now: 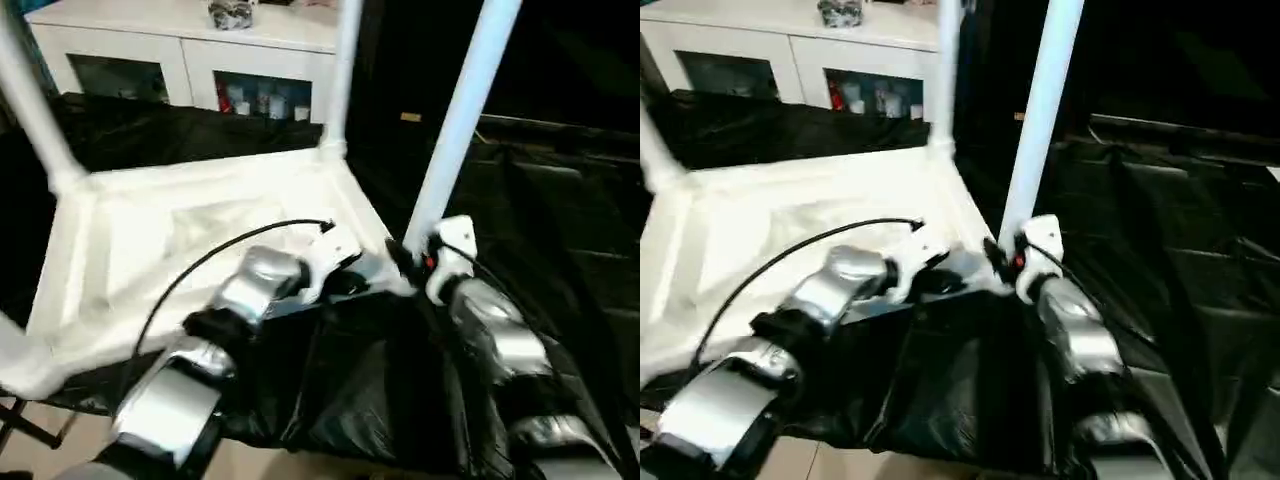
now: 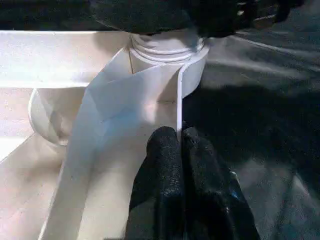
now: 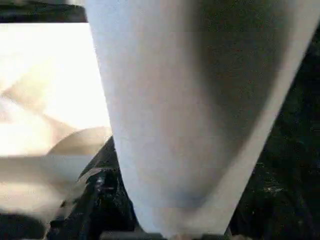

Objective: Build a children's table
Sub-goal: Rotate leg to tighten

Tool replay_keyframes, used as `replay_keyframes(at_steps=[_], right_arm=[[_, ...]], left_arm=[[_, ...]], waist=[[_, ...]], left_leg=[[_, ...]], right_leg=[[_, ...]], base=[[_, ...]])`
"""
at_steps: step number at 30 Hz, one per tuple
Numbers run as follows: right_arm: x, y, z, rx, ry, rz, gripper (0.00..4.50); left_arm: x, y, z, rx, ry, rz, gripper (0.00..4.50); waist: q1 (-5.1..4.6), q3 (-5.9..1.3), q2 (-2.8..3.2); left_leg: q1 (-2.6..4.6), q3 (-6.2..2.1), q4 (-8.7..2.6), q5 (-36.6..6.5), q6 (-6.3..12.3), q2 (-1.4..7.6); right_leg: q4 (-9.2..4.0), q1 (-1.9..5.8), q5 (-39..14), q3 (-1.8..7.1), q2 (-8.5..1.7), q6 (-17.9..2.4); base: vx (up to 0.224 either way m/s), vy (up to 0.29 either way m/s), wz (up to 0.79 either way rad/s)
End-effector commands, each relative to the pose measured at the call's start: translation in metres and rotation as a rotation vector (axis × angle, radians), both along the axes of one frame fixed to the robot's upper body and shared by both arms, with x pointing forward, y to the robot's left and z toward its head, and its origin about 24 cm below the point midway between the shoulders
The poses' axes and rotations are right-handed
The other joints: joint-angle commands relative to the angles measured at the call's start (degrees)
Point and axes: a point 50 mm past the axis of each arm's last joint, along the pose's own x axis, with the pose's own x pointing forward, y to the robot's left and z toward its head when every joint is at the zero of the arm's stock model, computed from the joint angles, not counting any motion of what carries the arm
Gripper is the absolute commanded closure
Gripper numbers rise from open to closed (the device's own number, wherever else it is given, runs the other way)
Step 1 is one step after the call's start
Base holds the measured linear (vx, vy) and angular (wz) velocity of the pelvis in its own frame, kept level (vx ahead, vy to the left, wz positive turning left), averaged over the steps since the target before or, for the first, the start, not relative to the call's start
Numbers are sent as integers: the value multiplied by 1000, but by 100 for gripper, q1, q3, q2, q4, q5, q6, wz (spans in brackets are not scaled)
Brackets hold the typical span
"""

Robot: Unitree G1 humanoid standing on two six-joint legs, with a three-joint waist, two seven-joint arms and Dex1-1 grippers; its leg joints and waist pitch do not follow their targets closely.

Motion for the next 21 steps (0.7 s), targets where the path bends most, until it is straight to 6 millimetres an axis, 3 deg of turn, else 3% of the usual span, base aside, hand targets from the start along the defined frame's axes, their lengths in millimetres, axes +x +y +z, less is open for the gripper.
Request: replay_keyframes(at_steps=[1,3,6,8,11,14,15,17,18,21], right_arm=[[-12,47,-24,-3,126,127,252],[-12,52,-21,31,101,143,252],[-11,49,-17,103,73,148,185],[-12,45,-15,102,58,180,185],[-15,36,-12,64,13,260,150],[-21,21,-7,62,-10,381,150],[-25,16,-6,57,-9,437,150],[-29,12,-5,53,-6,486,150],[-33,8,-4,51,-2,544,150],[-46,-2,0,45,17,705,150]], left_arm=[[-7,-36,6,-26,-12,-74,450],[-7,-36,6,-26,-12,-78,450],[-7,-29,5,-23,-3,-86,450],[-7,-23,4,-17,-3,-98,450],[-8,-11,3,-10,10,-129,450],[-10,5,1,-6,32,-180,450],[-12,11,1,-11,46,-204,450],[-13,15,2,-16,53,-232,450],[-15,20,2,-17,65,-258,450],[-18,32,5,-13,90,-313,450]], waist=[[-24,-219,37],[-25,-220,43],[-22,-227,43],[-26,-235,45],[-31,-246,54],[-10,-285,51],[-9,-294,38],[15,-308,46],[44,-324,45],[155,-315,57]], left_leg=[[11,-76,-495,-2602,-15,73],[17,-77,-497,-2640,9,78],[-1,-79,-508,-2634,50,87],[-16,-82,-516,-2610,81,100],[-54,-72,-521,-2461,120,115],[-85,-40,-505,-2008,256,125],[-104,-24,-484,-1802,378,124],[-74,13,-449,-1498,526,127],[-88,5,-440,-1238,601,132],[-52,29,-422,-857,815,157]], right_leg=[[-589,124,-3058,148,-175,-720],[-593,123,-3020,150,-179,-720],[-578,136,-2905,161,-188,-774],[-554,151,-2744,168,-189,-844],[-504,184,-2342,186,-186,-1008],[-434,247,-1654,208,-186,-1244],[-400,278,-1357,216,-189,-1333],[-365,260,-964,229,-190,-1508],[-318,310,-704,221,-193,-1603],[-267,316,-295,229,-193,-1756]], base=[[0,0,0],[0,0,0],[0,0,0],[0,0,0],[0,0,0],[0,0,0],[0,0,0],[0,0,0],[0,0,0],[0,0,0]])
